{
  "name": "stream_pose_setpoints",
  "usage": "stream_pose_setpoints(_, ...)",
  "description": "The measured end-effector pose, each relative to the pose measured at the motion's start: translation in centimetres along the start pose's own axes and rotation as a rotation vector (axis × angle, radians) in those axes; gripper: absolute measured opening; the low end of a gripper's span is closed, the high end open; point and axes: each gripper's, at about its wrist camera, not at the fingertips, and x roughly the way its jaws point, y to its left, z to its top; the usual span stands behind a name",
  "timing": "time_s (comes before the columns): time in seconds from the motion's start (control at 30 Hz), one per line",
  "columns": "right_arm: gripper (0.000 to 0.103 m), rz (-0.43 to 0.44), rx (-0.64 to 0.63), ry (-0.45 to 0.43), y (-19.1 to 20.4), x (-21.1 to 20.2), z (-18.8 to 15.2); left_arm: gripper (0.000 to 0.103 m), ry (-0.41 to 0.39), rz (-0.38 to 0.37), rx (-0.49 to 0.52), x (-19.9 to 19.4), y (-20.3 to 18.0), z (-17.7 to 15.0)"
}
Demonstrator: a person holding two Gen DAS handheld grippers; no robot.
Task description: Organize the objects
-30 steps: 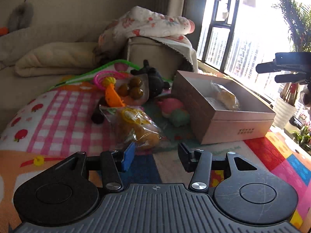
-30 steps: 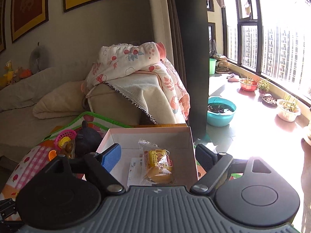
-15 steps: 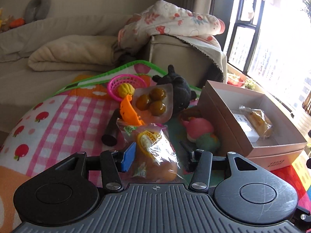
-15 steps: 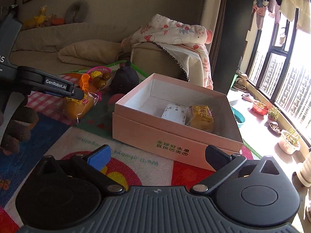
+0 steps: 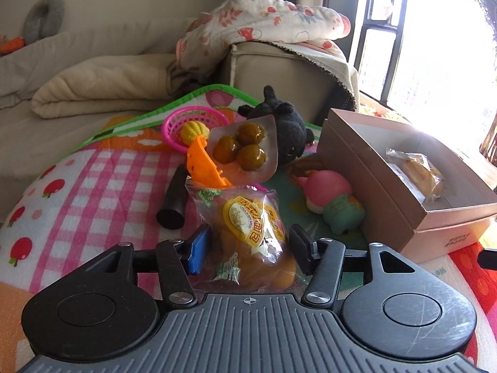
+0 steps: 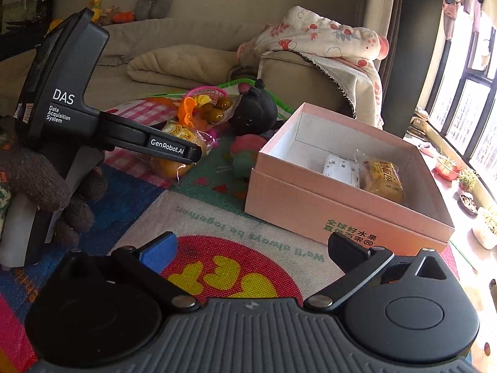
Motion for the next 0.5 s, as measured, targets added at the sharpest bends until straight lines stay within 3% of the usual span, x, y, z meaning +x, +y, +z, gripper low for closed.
stream_pose_setpoints(0.17,0.103,0.038,-0.025,-0.033,1.7,0.5,2.9,0.058,-0.021,-0.023,-0.019,-5.0,3.3,-3.5)
stream_pose_setpoints(0.3,0.101,0.123,0.013,-0.009,4.3,3.7,6.6,0.058,-0.053,0.014,-0.075,-8.9,6.9,-6.0)
stream_pose_setpoints(0.43,0.068,0.197,0.104,0.103,7.0,9.2,10.2,0.058,-0.092,0.008,-0.158,-9.9,9.4,-6.9)
stream_pose_setpoints(0.5,0.064,0.173,0.147,0.128,8.2,11.7,11.5,0.058,-0.1,0.004,-0.165,-10.0,9.5,-6.9)
